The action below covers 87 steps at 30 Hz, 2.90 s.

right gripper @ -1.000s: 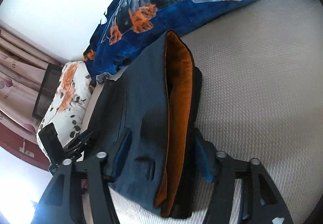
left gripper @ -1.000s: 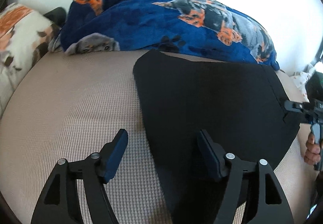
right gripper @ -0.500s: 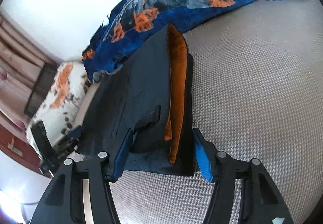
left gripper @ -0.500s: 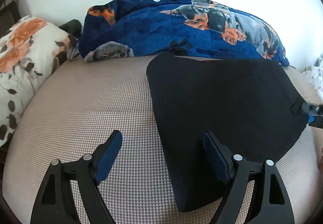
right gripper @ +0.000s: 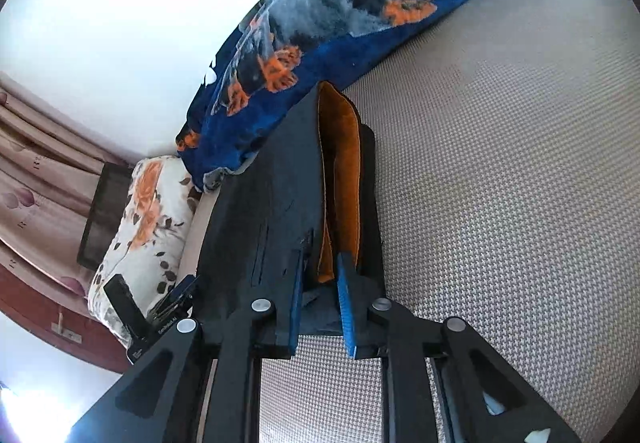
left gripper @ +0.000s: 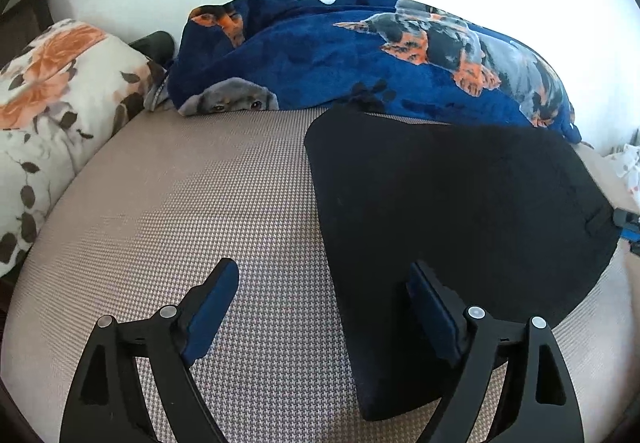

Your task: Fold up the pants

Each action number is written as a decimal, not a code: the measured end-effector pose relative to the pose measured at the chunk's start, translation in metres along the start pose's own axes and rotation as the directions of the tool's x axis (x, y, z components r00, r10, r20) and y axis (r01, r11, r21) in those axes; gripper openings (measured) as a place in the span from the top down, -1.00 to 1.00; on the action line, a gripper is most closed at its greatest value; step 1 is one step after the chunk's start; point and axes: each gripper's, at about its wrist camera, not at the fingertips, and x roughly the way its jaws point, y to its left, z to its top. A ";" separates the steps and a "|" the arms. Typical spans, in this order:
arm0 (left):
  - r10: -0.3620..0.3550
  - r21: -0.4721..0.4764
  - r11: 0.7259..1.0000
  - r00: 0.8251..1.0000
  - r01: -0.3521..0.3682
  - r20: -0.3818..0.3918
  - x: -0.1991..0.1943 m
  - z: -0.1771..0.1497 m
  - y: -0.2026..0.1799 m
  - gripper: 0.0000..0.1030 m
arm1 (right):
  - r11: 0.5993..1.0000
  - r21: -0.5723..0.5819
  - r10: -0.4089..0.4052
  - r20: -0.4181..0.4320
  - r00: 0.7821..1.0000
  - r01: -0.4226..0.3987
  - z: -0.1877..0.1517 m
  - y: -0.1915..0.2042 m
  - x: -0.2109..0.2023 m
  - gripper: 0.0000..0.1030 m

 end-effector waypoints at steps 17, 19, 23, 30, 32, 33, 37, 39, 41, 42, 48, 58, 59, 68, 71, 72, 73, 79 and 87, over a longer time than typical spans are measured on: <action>0.003 0.004 1.000 1.000 -0.003 -0.022 0.004 0.000 0.000 -0.71 | 0.998 0.058 0.019 -0.105 0.994 -0.013 -0.024 -0.011 0.003 0.76; 0.003 0.000 1.000 1.000 -0.003 -0.025 0.005 0.000 0.000 -0.73 | 0.999 0.033 0.001 -0.104 0.995 0.002 -0.024 -0.008 0.001 0.75; 0.003 -0.001 1.000 1.000 -0.003 -0.027 0.006 0.000 0.001 -0.73 | 0.999 0.013 -0.031 -0.102 0.994 0.032 -0.027 -0.002 0.000 0.72; 0.004 0.004 1.000 1.000 -0.004 -0.022 0.005 0.000 0.001 -0.73 | 0.996 -0.017 -0.085 -0.064 0.994 0.084 -0.020 0.007 -0.008 0.52; 0.006 0.007 1.000 1.000 -0.006 -0.020 0.005 -0.001 0.000 -0.73 | 0.994 -0.030 -0.106 -0.048 0.993 0.105 -0.016 0.009 -0.012 0.15; 0.006 0.007 1.000 1.000 -0.006 -0.020 0.005 0.000 0.000 -0.73 | 0.995 -0.026 -0.100 -0.040 0.994 0.099 -0.015 0.008 -0.014 0.11; 0.005 0.006 1.000 1.000 -0.005 -0.021 0.005 0.000 0.000 -0.74 | 0.994 -0.014 -0.106 -0.036 0.994 0.105 -0.007 0.002 -0.012 0.11; 0.006 0.006 1.000 1.000 -0.005 -0.021 0.005 0.000 0.000 -0.74 | 0.996 0.008 -0.083 -0.053 0.995 0.084 -0.005 -0.002 -0.007 0.16; 0.005 0.005 1.000 1.000 -0.005 -0.022 0.005 0.000 0.001 -0.74 | 0.997 0.013 -0.073 -0.068 0.995 0.074 -0.005 -0.003 -0.001 0.50; 0.006 0.006 1.000 1.000 -0.005 -0.021 0.005 0.000 0.001 -0.74 | 0.997 0.005 -0.072 -0.079 0.994 0.073 -0.007 -0.002 0.002 0.70; 0.008 0.007 1.000 1.000 -0.008 -0.023 0.006 -0.001 0.000 -0.75 | 0.988 -0.087 -0.133 -0.068 0.989 0.127 -0.011 0.010 0.004 0.71; 0.012 0.008 1.000 1.000 -0.012 -0.023 0.007 -0.001 0.001 -0.78 | 0.979 -0.094 -0.187 -0.056 0.981 0.181 0.004 0.008 0.014 0.17; 0.011 0.008 1.000 1.000 -0.011 -0.023 0.007 -0.001 0.001 -0.78 | 0.977 -0.099 -0.197 -0.060 0.979 0.190 0.005 0.009 0.017 0.16; 0.018 0.014 1.000 1.000 -0.018 -0.022 0.008 -0.002 0.001 -0.79 | 0.975 -0.116 -0.201 -0.084 0.976 0.191 0.006 0.012 0.042 -0.10; 0.016 0.013 1.000 1.000 -0.016 -0.022 0.008 -0.002 0.001 -0.79 | 0.970 -0.132 -0.214 -0.079 0.974 0.202 0.007 0.015 0.045 -0.12; 0.016 0.014 1.000 1.000 -0.016 -0.022 0.008 -0.001 0.001 -0.79 | 0.968 -0.139 -0.219 -0.075 0.973 0.208 0.006 0.016 0.045 -0.12; 0.017 0.014 1.000 1.000 -0.017 -0.022 0.007 -0.002 0.001 -0.79 | 0.965 -0.147 -0.227 -0.070 0.971 0.216 0.006 0.017 0.046 -0.12; 0.022 0.018 1.000 1.000 -0.022 -0.021 0.007 -0.002 0.002 -0.80 | 0.936 -0.209 -0.291 -0.002 0.957 0.284 -0.004 0.030 0.052 -0.24; 0.049 0.033 0.998 0.999 -0.049 -0.014 0.006 -0.001 0.000 -0.82 | 0.903 -0.243 -0.347 0.077 0.935 0.355 -0.015 0.040 0.054 -0.39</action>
